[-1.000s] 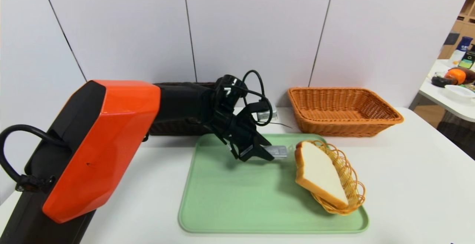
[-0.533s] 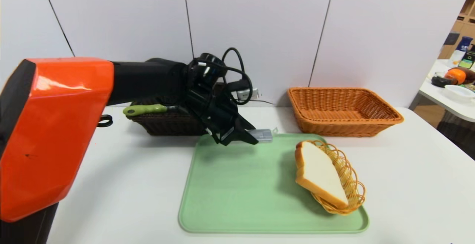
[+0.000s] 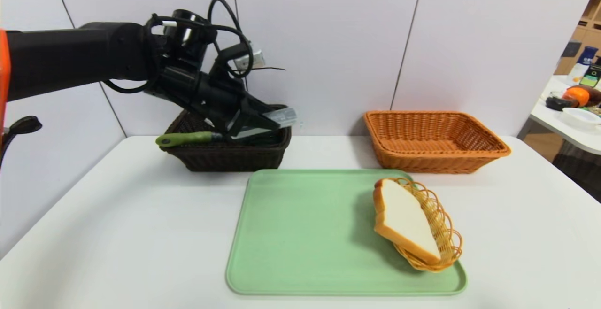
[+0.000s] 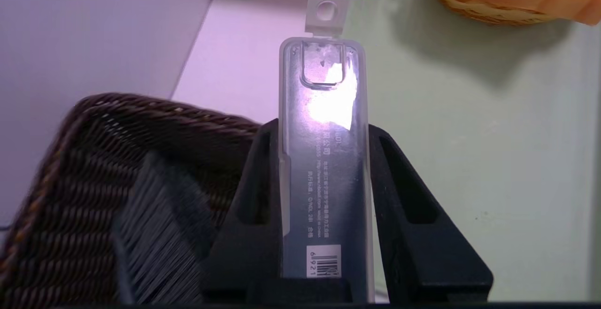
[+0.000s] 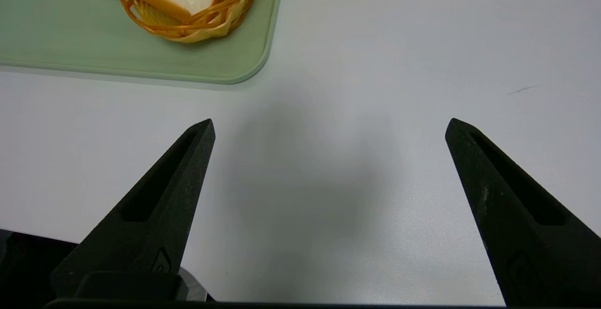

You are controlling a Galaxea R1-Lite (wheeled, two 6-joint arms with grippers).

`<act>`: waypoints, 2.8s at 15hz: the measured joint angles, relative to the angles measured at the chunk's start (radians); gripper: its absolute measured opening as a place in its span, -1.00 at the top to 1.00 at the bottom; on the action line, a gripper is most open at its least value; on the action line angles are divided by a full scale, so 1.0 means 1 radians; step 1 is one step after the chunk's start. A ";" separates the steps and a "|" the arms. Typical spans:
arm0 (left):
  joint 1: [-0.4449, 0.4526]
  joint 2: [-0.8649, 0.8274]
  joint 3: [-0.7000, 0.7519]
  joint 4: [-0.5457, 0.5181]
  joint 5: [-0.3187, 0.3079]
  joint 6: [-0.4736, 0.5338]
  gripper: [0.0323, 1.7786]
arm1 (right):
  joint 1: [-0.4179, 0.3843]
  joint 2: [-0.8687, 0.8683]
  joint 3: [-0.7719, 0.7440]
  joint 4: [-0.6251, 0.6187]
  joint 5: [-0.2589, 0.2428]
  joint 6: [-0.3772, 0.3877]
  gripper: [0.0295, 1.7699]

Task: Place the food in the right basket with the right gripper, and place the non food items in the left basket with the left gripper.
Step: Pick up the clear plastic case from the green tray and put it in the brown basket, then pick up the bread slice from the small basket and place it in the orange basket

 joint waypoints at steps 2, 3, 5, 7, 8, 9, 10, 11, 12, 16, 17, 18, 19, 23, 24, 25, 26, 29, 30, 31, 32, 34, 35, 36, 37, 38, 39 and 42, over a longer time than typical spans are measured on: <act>0.054 -0.009 0.000 -0.019 0.003 0.001 0.39 | 0.000 0.000 0.000 0.000 0.001 -0.001 -0.92; 0.079 -0.004 -0.001 -0.046 0.008 0.001 0.39 | 0.000 -0.001 0.002 0.001 0.000 0.000 -0.92; 0.129 0.018 -0.001 -0.102 0.023 0.001 0.39 | 0.000 -0.002 0.004 0.002 -0.001 0.001 -0.92; 0.169 0.040 -0.001 -0.134 0.025 0.002 0.39 | 0.000 -0.008 0.004 0.003 -0.003 -0.001 -0.92; 0.181 0.051 -0.001 -0.153 0.025 0.001 0.39 | 0.000 -0.011 0.005 0.005 -0.006 0.000 -0.92; 0.191 0.063 -0.001 -0.173 0.026 0.002 0.39 | 0.000 -0.015 0.005 0.007 -0.008 -0.001 -0.92; 0.199 0.076 -0.001 -0.177 0.028 0.003 0.39 | 0.000 -0.019 0.005 0.009 -0.009 -0.001 -0.92; 0.204 0.086 -0.001 -0.177 0.037 0.003 0.39 | 0.000 -0.021 0.004 0.010 -0.009 -0.001 -0.92; 0.206 0.097 -0.001 -0.177 0.046 0.003 0.39 | 0.000 -0.023 0.003 0.010 -0.010 -0.001 -0.92; 0.207 0.130 0.000 -0.180 0.049 0.002 0.39 | -0.002 -0.026 0.002 0.005 -0.006 -0.003 -0.92; 0.208 0.135 0.000 -0.180 0.049 0.001 0.32 | -0.002 -0.026 0.002 0.005 -0.004 -0.003 -0.92; 0.207 0.140 -0.004 -0.181 0.050 0.002 0.17 | -0.002 -0.026 0.003 0.005 -0.003 -0.003 -0.92; 0.207 0.143 -0.007 -0.182 0.051 0.001 0.04 | -0.002 -0.026 0.003 0.005 -0.002 -0.002 -0.92; 0.206 0.148 -0.010 -0.193 0.050 -0.008 -0.35 | -0.002 -0.026 0.003 0.005 -0.002 -0.003 -0.92; 0.206 0.148 -0.010 -0.213 0.050 -0.027 -0.42 | -0.002 -0.026 0.003 0.005 -0.002 -0.002 -0.92; 0.204 0.143 -0.010 -0.230 0.049 -0.056 -0.48 | -0.002 -0.027 0.003 0.005 -0.002 -0.002 -0.92; 0.199 0.134 -0.010 -0.245 0.049 -0.092 -0.53 | -0.002 -0.027 0.002 0.005 -0.002 -0.002 -0.92; 0.177 0.098 -0.008 -0.248 0.051 -0.186 -0.65 | -0.002 -0.028 0.002 0.002 -0.001 -0.002 -0.92; 0.170 0.083 -0.005 -0.245 0.051 -0.228 -0.68 | -0.002 -0.028 0.000 0.002 0.000 -0.002 -0.92; 0.161 0.069 -0.001 -0.243 0.053 -0.279 -0.71 | -0.002 -0.028 0.000 0.002 -0.001 -0.003 -0.92; 0.152 0.057 0.002 -0.241 0.054 -0.332 -0.73 | -0.002 -0.028 0.000 0.001 0.000 -0.003 -0.92; 0.131 0.026 0.021 -0.239 0.055 -0.417 -0.77 | -0.002 -0.028 0.000 0.001 -0.002 -0.002 -0.92; 0.121 0.008 0.037 -0.239 0.054 -0.446 -0.79 | -0.002 -0.028 -0.002 0.001 -0.002 -0.002 -0.92; 0.111 -0.009 0.055 -0.239 0.059 -0.471 -0.81 | -0.002 -0.028 -0.006 0.001 -0.001 -0.002 -0.92; 0.096 -0.029 0.077 -0.238 0.075 -0.502 -0.82 | -0.002 -0.028 -0.011 0.000 -0.001 -0.002 -0.92; 0.078 -0.049 0.099 -0.238 0.105 -0.537 -0.83 | -0.002 -0.026 -0.017 0.001 0.000 -0.002 -0.92; 0.061 -0.070 0.127 -0.238 0.144 -0.576 -0.84 | -0.002 -0.024 -0.026 0.001 0.001 -0.002 -0.92; 0.029 -0.160 0.237 -0.203 0.249 -0.652 -0.86 | 0.001 -0.007 -0.062 0.001 0.005 -0.007 -0.92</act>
